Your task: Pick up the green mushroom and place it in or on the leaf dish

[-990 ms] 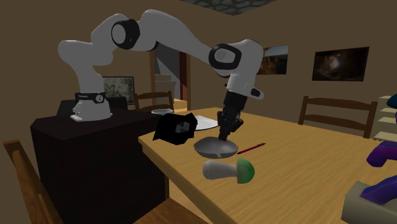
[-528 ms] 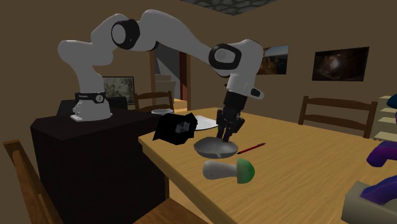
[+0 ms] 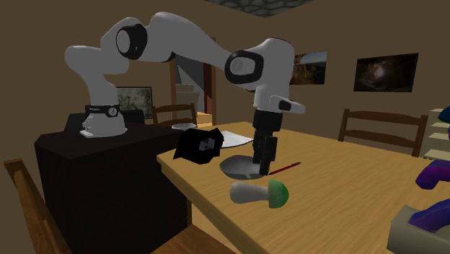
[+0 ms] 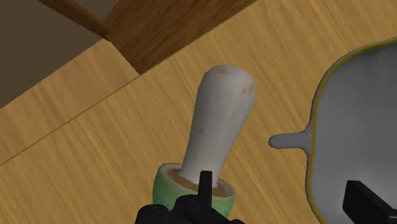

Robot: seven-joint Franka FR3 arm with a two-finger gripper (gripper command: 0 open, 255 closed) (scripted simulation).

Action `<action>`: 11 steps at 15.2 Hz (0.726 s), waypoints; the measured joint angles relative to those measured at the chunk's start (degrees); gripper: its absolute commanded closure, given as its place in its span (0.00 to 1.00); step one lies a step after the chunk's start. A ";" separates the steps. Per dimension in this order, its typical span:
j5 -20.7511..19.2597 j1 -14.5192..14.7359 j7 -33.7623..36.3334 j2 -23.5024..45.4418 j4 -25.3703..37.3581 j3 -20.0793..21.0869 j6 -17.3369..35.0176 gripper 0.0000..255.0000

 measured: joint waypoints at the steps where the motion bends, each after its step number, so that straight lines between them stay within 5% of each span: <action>1: 0.62 -1.06 2.12 -0.03 -0.67 -0.39 2.12 0.00; 5: 2.01 -3.00 7.64 -1.06 -4.09 -1.34 8.06 0.00; 11: 2.18 -3.32 7.92 3.00 -0.85 -1.50 9.18 0.00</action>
